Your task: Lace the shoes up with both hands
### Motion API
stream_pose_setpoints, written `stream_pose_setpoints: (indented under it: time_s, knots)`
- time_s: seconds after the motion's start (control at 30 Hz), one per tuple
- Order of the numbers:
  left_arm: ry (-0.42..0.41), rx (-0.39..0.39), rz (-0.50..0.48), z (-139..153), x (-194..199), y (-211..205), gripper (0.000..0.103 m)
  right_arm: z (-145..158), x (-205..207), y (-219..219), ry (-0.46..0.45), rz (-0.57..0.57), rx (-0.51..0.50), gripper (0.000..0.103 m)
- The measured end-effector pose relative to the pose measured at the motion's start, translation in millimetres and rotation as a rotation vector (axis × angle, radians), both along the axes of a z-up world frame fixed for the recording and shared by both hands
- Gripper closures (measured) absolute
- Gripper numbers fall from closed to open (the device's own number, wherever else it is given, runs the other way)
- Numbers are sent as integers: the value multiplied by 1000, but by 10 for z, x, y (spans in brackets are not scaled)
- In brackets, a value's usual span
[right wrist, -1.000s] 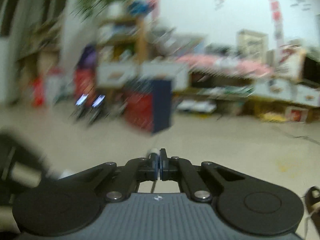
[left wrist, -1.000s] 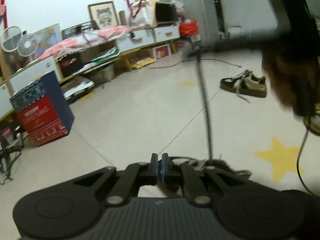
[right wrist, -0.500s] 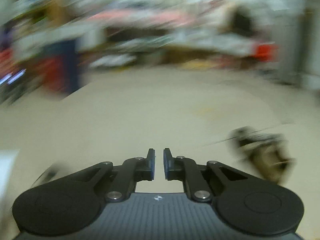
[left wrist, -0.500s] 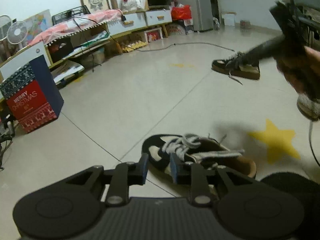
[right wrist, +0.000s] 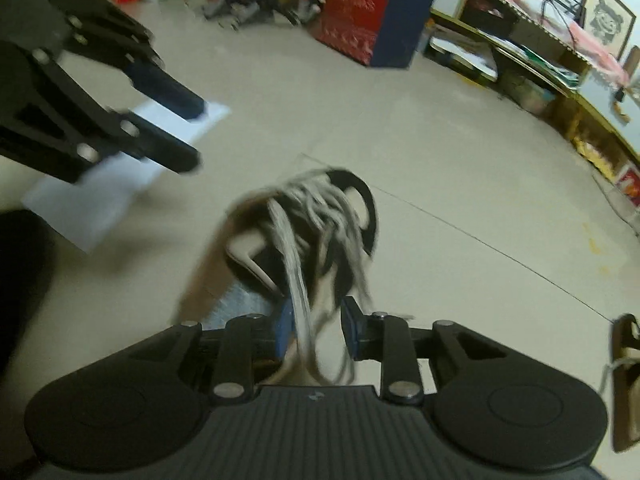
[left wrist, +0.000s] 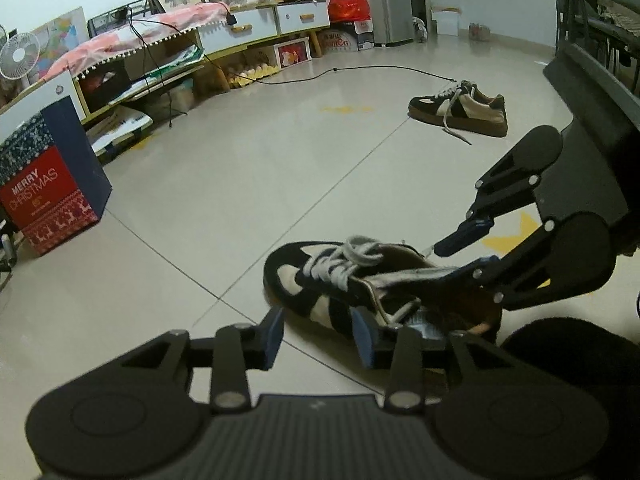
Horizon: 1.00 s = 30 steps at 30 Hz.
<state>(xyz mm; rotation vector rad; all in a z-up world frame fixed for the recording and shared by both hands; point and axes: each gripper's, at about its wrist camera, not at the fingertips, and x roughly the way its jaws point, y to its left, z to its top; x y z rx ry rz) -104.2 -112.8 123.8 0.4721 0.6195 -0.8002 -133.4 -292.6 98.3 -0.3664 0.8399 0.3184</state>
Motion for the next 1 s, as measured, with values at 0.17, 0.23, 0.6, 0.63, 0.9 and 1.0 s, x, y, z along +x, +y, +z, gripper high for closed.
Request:
stream_pose_setpoints:
  time_s: [0.17, 0.23, 0.6, 0.63, 0.9, 1.0]
  knots:
    - [-7, 16, -23, -27, -26, -36, 56, 63, -72, -1, -13, -22, 51, 93]
    - [-9, 18, -32, -39, -28, -58, 55, 146, -145, -110, -31, -71, 113, 99]
    - [-185, 75, -239, -146, -78, -504, 52, 412, 83, -691, 112, -224, 705, 99]
    - [-196, 82, -252, -163, -75, -543, 52, 422, 101, -704, 128, -230, 749, 99]
    - [-292, 150, -274, -271, -7, -739, 51, 585, 22, -660, 146, -187, 815, 101]
    - [-287, 138, -254, -268, 32, -726, 57, 568, 4, -641, 124, -203, 730, 100]
